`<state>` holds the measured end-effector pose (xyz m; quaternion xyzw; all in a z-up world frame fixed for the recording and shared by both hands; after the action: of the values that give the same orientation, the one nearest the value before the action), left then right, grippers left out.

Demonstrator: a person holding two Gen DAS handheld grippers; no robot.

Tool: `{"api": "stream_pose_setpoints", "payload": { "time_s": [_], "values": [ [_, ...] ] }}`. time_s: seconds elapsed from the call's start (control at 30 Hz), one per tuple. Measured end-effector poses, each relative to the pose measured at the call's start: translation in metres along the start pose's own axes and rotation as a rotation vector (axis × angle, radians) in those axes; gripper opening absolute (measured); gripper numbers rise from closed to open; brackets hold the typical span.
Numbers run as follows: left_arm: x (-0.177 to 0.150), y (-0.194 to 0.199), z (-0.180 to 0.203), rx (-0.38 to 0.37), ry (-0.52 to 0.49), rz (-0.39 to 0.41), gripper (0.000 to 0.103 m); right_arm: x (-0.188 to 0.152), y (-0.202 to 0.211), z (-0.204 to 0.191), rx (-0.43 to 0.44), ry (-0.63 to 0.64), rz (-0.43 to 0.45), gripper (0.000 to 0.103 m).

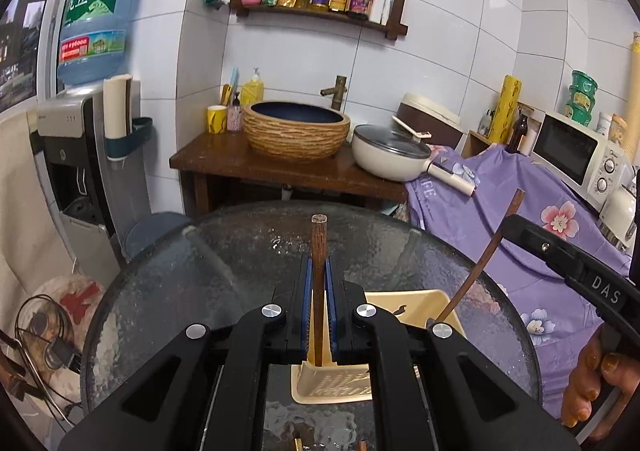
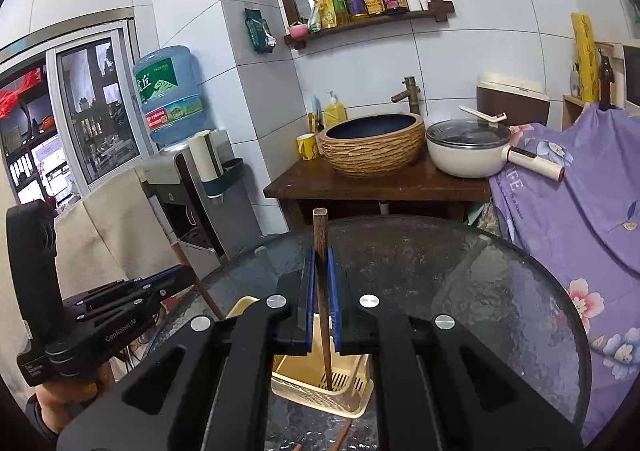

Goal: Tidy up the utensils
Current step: 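Lower both chopsticks into the holder and open both tools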

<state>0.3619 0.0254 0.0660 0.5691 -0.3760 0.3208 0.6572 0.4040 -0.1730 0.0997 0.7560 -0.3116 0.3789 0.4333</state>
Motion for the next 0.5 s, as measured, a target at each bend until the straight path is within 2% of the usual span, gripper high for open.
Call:
{"api": "stream_pose_setpoints", "payload": {
  "time_s": [0.27,0.3,0.33,0.37,0.4,0.43,0.47,0.5],
  "values": [
    [-0.002,-0.004,0.001,0.001,-0.007,-0.006,0.007,-0.005,0.000,0.004,-0.034,0.004,0.025,0.007],
    [-0.001,-0.004,0.001,-0.003,0.000,-0.005,0.008,-0.005,0.000,0.005,-0.033,0.000,0.026,0.007],
    [-0.002,-0.003,0.001,-0.010,0.006,-0.003,0.015,-0.006,0.000,0.006,-0.027,-0.002,0.019,0.012],
    [-0.002,-0.001,0.002,-0.011,0.007,0.003,0.022,-0.007,0.001,0.006,-0.028,0.000,0.020,0.017],
    [-0.003,0.003,0.002,-0.007,0.009,0.019,0.040,-0.009,0.003,0.006,-0.041,0.004,0.031,0.038],
    [-0.004,0.009,0.002,-0.004,0.010,0.040,0.057,-0.010,0.006,0.007,-0.056,0.008,0.045,0.065],
    [-0.005,0.013,0.003,-0.006,0.010,0.056,0.061,-0.013,0.011,0.007,-0.067,0.017,0.064,0.071],
    [-0.007,0.020,0.005,-0.010,0.007,0.074,0.063,-0.014,0.013,0.006,-0.074,0.028,0.071,0.071]
  ]
}}
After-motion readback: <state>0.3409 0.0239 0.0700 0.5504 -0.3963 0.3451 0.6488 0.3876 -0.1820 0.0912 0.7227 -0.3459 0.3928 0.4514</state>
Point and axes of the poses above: each gripper's, at about its wrist camera, not at the fingertips, and y roughly against the way its jaws point, z to its right, x to its top, the point moved 3 cm from there along -y, roughly the way its jaws point, and after that the axes turned 7 degrees about -y, right-handed, at the moved point
